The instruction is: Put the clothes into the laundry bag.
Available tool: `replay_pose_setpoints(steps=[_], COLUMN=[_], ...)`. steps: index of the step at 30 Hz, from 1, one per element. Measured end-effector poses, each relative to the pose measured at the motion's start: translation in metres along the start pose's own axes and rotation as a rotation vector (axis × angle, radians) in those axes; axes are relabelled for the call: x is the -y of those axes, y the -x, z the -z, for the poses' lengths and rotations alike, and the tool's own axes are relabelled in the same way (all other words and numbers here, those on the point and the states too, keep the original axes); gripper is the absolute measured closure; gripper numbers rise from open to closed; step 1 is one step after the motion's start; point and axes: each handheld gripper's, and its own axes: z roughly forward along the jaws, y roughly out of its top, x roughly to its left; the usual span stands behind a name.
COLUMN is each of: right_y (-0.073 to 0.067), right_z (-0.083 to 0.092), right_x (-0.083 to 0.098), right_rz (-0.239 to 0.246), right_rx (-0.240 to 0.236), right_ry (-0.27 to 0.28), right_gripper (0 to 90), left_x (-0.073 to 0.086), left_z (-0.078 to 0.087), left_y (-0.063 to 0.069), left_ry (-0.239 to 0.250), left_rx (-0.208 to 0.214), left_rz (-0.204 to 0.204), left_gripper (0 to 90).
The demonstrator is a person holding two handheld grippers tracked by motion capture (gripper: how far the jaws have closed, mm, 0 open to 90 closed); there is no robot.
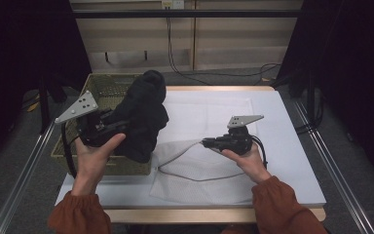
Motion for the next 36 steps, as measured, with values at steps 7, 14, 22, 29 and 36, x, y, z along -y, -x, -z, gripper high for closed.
replay_pose_setpoints(steps=[7, 14, 22, 29, 36], right_y=[0.001, 0.002, 0.004, 0.006, 0.008], right_z=[0.0, 0.003, 0.007, 0.004, 0.003], right_x=[0.0, -0.002, -0.003, -0.002, -0.003], right_rz=[-0.005, -0.003, -0.012, -0.021, -0.027], right_rx=[-0.003, -0.002, 0.004, 0.007, 0.009], right_ry=[0.003, 0.018, 0.027, 0.016, 0.017], right_gripper=[89.5, 89.5, 89.5, 89.5, 89.5], left_x=[0.003, 0.005, 0.033, 0.063, 0.079], left_z=[-0.019, -0.037, -0.049, -0.062, -0.074], left_y=[0.022, 0.041, 0.051, 0.063, 0.077], left_ry=[-0.045, -0.084, -0.13, -0.239, -0.301], left_rx=[0.07, 0.133, 0.143, 0.154, 0.187], left_rz=[-0.027, -0.059, -0.065, -0.121, -0.159], left_gripper=[65.0, 64.9, 64.7, 64.1, 64.1])
